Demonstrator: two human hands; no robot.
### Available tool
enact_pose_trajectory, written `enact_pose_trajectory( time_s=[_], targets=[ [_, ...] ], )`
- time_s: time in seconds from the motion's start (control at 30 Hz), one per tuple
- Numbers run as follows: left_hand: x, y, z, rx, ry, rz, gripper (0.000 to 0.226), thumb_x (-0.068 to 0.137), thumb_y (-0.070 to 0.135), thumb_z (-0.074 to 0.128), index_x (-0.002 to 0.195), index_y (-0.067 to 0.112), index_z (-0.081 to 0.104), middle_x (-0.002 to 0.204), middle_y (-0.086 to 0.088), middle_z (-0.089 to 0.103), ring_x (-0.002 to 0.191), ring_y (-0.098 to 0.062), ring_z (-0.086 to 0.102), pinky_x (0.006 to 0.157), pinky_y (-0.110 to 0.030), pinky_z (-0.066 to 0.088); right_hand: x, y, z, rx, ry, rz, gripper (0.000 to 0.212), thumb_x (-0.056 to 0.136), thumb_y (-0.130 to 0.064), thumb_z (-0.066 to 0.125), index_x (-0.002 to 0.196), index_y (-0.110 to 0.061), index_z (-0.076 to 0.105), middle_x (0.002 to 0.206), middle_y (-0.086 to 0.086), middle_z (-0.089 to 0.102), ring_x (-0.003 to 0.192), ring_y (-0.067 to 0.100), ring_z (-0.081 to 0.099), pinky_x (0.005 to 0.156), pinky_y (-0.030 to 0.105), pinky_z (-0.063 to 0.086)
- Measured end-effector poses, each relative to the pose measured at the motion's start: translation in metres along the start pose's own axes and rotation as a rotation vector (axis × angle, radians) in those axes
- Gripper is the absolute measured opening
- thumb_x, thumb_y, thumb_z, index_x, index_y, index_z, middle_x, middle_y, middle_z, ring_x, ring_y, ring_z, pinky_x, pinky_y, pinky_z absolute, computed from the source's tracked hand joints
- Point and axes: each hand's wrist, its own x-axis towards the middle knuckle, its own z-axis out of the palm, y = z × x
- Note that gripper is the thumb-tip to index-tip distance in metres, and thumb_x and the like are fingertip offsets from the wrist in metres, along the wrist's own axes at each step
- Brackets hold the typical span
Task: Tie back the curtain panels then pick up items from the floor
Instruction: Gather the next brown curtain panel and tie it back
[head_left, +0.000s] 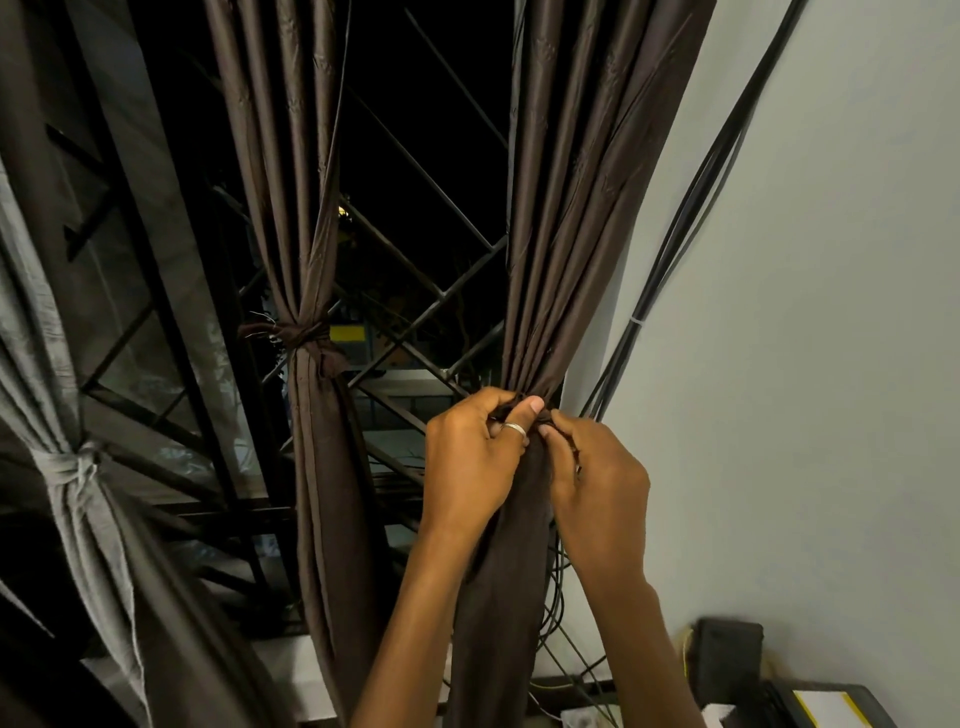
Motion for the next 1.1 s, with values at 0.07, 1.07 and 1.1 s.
enact_pose_trajectory(
  time_s=[0.07, 1.07, 1.1],
  targets=[
    [-0.003, 0.001, 0.002, -0.032, 0.009, -0.008, 0.016, 0.094, 0.036, 0.07, 0.095, 0.022, 0.077, 0.072, 0.007, 0.073, 0.069, -0.006, 0.071, 0.066, -0.027, 0.059, -0.003, -0.004, 0.0, -0.071, 0.113, -0.078, 0.024, 0.093, -0.013, 0.064, 0.108, 0.002, 0.076, 0.098, 0.017, 0.077, 0.086, 0.026, 0.074, 0.079, 0.032, 0.06],
    [-0.034, -0.007, 0.003, -0.205, 0.028, 0.045, 0.005, 0.095, 0.023, 0.068, 0.097, 0.028, 0.07, 0.107, 0.009, 0.063, 0.103, -0.002, 0.064, 0.081, -0.008, 0.047, 0.005, 0.014, -0.017, 0.616, -0.152, 0.363, 0.036, 0.097, -0.034, 0.066, 0.132, -0.03, 0.056, 0.11, -0.013, 0.073, 0.103, 0.0, 0.07, 0.086, 0.012, 0.054],
    [-0.035, -0.008, 0.005, -0.208, -0.01, 0.045, 0.006, 0.096, 0.022, 0.067, 0.098, 0.027, 0.07, 0.112, 0.01, 0.061, 0.108, -0.002, 0.062, 0.085, -0.008, 0.046, 0.006, 0.011, -0.015, 0.653, -0.198, 0.359, 0.043, 0.095, -0.04, 0.067, 0.135, -0.029, 0.053, 0.112, -0.011, 0.073, 0.104, 0.003, 0.071, 0.087, 0.016, 0.056]
  ],
)
